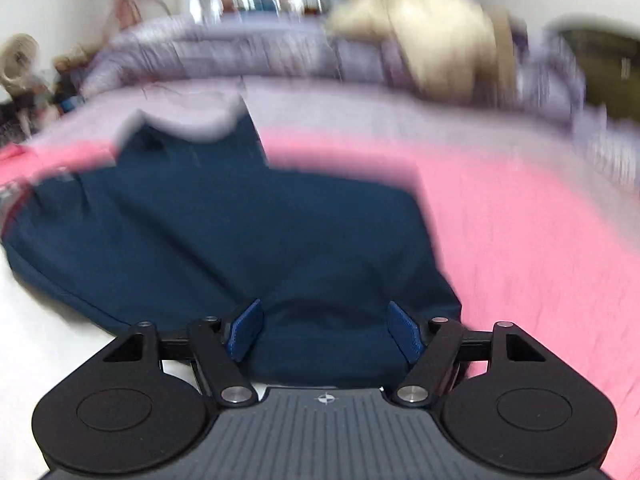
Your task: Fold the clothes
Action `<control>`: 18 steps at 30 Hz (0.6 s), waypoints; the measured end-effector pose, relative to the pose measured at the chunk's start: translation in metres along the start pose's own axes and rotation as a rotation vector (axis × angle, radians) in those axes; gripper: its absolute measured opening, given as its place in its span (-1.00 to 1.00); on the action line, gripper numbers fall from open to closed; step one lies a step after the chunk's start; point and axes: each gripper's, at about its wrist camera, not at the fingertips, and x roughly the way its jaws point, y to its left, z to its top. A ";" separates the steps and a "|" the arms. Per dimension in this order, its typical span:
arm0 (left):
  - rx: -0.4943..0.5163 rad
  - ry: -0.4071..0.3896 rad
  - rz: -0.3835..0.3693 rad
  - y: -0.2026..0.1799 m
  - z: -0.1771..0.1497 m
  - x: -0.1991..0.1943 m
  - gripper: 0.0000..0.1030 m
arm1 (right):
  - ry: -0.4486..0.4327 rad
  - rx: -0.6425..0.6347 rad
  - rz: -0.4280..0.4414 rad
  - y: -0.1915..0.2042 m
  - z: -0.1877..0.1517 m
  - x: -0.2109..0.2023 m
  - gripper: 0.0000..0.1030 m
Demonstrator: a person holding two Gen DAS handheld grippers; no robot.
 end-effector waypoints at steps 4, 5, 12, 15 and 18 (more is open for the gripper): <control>0.010 0.004 0.007 -0.001 0.000 0.000 0.99 | -0.028 -0.016 0.048 -0.001 0.010 -0.018 0.36; 0.011 0.005 0.008 -0.001 0.000 0.000 0.99 | -0.042 -0.014 0.070 -0.002 0.011 -0.024 0.37; 0.020 0.008 0.011 0.000 0.000 -0.001 0.99 | 0.024 -0.037 0.025 0.000 -0.002 -0.015 0.57; 0.014 0.019 0.013 0.001 0.004 -0.005 0.99 | 0.019 -0.054 0.059 0.011 0.003 -0.034 0.56; -0.005 0.030 0.013 0.003 0.008 -0.010 0.99 | 0.012 -0.068 0.127 0.016 0.001 -0.059 0.57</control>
